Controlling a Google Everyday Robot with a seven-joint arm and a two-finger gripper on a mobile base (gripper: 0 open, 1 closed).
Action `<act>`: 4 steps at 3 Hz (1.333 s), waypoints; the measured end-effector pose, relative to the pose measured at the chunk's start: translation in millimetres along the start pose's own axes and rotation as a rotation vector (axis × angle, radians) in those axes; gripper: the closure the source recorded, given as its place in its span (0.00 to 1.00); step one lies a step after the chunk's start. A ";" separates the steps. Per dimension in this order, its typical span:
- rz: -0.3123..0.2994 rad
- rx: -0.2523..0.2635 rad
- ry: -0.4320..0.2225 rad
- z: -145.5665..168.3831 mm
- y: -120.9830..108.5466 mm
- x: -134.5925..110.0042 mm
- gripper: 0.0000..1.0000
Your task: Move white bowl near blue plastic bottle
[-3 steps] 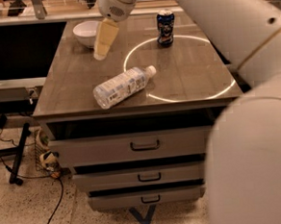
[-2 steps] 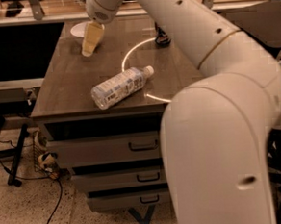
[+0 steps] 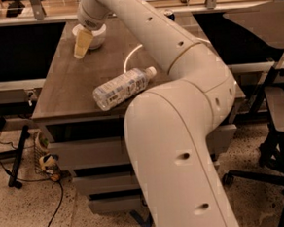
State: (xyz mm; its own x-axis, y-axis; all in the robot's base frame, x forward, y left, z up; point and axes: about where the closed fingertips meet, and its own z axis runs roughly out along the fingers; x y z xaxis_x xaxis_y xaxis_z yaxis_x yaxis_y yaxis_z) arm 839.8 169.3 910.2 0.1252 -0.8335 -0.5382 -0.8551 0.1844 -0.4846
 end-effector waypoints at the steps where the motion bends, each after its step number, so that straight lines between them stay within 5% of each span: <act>1: 0.015 -0.002 0.012 21.0 -2.5 1.3 0.00; 2: 0.051 -0.009 0.038 41.5 -3.9 6.3 0.02; 4: 0.116 -0.013 0.057 44.3 -6.4 18.5 0.47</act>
Offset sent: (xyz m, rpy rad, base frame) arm 0.0498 0.0197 -0.0245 -0.0095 0.0473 -0.0730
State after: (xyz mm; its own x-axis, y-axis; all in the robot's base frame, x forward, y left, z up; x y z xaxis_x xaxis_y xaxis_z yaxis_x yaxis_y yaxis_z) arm 869.9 175.7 872.8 -0.0032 -0.8353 -0.5498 -0.8687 0.2746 -0.4122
